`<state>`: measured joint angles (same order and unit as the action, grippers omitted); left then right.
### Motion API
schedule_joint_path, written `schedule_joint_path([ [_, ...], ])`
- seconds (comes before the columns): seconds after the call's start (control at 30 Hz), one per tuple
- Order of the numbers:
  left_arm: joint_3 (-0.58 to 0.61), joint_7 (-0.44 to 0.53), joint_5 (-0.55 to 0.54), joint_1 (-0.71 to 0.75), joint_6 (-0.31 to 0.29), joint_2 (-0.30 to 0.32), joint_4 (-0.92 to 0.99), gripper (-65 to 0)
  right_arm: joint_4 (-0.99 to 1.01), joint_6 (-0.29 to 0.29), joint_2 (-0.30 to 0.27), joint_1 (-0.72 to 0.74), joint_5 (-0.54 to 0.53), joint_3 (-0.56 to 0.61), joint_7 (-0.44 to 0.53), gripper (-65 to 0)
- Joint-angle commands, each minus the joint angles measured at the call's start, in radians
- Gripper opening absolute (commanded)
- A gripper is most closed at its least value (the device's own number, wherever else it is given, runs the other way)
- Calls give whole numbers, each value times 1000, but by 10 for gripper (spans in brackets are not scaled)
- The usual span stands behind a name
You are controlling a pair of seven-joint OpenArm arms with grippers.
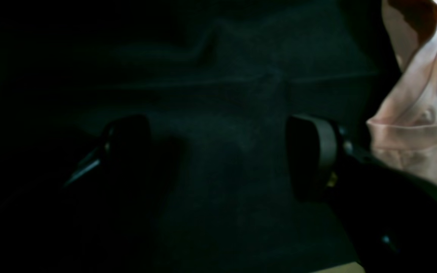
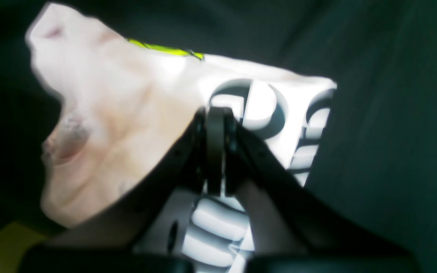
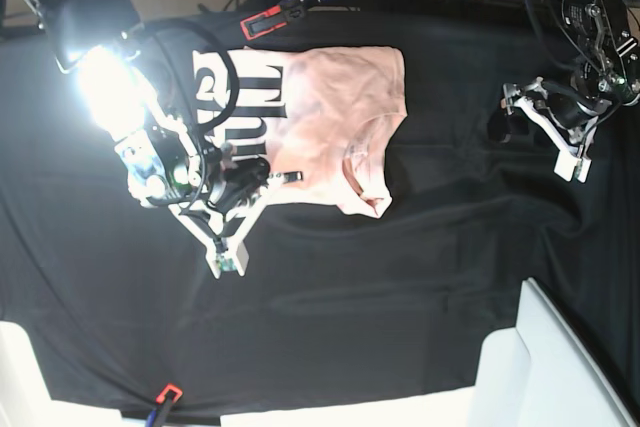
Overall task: Fold the T-shirt properly
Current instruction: 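Grasp the printed shirt edge with the right gripper and smooth it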
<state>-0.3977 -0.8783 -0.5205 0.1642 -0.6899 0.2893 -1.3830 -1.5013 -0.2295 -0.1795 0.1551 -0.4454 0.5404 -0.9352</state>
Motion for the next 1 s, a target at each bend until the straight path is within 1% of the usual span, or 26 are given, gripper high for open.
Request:
schedule_joint_path([
  [0.0, -5, 14, -14, -4, -8, 15, -19, -114, 29, 25, -5, 14, -2, -7, 21, -650],
  [0.03, -5, 14, -14, -4, -8, 15, -19, -114, 77, 48, -5, 14, -2, -9, 49, -650],
  [0.07, -5, 14, -14, -4, -8, 15, -19, -114, 120, 58, -5, 13, -2, -7, 77, -650],
  [0.17, -5, 15, -14, -4, -8, 15, -19, -114, 252, 63, -7, 11, -2, -4, 163, -650],
  [0.27, -5, 17, -14, -4, -8, 15, -19, -114, 319, 65, -10, 11, -2, -1, 203, -650],
  [0.37, -5, 18, -14, -4, -8, 14, -19, -114, 272, 65, -13, 8, -2, -1, 180, -650],
  [0.43, -5, 18, -14, -7, -8, 11, -19, -114, 181, 65, -30, -5, -2, -1, 141, -650],
  [0.6, -5, 18, -8, -13, -8, 1, -19, -114, -40, 57, -38, -56, -2, -13, 25, -650],
  [0.67, -5, 18, -8, -13, -8, 0, -19, -114, -81, 57, -33, -99, -2, -67, -3, -650],
  [0.77, -4, 20, -11, -13, -8, 0, -20, -113, -95, 57, -28, -156, -2, -124, -8, -650],
  [0.9, -4, 20, -10, -13, -8, 0, -22, -113, -83, 57, -27, -214, -2, -145, 14, -650],
  [0.97, -4, 20, -10, -15, -8, 0, -32, -113, -52, 57, -27, -217, -2, -145, 26, -650],
])
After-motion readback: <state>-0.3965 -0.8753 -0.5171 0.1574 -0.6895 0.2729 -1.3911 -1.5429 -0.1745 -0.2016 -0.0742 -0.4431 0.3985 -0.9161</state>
